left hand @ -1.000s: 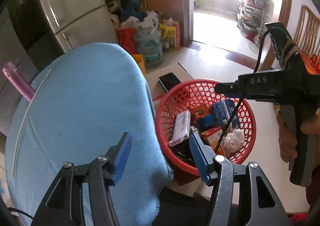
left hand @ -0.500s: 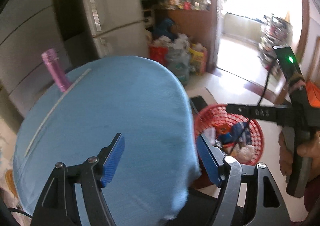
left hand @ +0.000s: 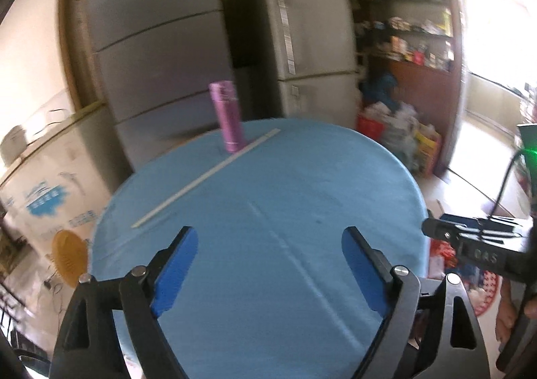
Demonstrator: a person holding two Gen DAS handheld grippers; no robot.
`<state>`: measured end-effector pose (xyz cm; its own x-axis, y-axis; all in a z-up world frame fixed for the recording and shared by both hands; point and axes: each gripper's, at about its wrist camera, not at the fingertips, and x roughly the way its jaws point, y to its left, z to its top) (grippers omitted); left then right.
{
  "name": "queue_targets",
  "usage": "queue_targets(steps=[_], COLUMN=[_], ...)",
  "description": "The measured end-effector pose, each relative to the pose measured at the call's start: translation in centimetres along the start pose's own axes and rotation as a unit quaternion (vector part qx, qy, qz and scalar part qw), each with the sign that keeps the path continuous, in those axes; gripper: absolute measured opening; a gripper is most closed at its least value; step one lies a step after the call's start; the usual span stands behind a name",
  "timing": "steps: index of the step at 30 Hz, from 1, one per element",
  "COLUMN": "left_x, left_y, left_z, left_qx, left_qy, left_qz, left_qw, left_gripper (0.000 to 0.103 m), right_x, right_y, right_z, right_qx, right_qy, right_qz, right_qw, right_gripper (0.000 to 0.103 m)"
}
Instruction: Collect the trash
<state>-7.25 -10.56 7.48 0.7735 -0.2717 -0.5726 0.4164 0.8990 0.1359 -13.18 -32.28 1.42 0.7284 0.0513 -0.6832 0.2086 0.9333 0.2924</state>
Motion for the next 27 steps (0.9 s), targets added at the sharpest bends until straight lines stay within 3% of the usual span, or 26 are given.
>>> queue_targets(steps=[2,9,14,27], left_x=[-0.4,-1.2,-1.7,-2.4], left_y=[1.3,4.3,6.0,9.6], left_z=[-0.1,-0.3,-0.5,-0.8], left_qx=[-0.013,-0.045,-0.062,-0.095], left_qy=[-0.001,-0.005,-0.007,-0.014], left_qz=[0.01,0.038,0.054,0.089], left_qw=[0.9999,0.9982,0.9966,0.9915], left_gripper=[0.088,0.088,0.088,0.088], right_x=[-0.2,-1.1,-1.6,-2.8], right_y=[1.7,6.3,9.4,12.8], right_z=[0.2,0.6,0.7,0.8], right_qx=[-0.01,-0.032,-0.073,-0.105], right_qy=[-0.012,-0.048,-0.081,-0.094], right_qz=[0.01,0.028,0.006,-0.001], right_qw=[1.0,0.998,0.994,0.99], right_gripper=[0.07,0.07,0.075,0.075])
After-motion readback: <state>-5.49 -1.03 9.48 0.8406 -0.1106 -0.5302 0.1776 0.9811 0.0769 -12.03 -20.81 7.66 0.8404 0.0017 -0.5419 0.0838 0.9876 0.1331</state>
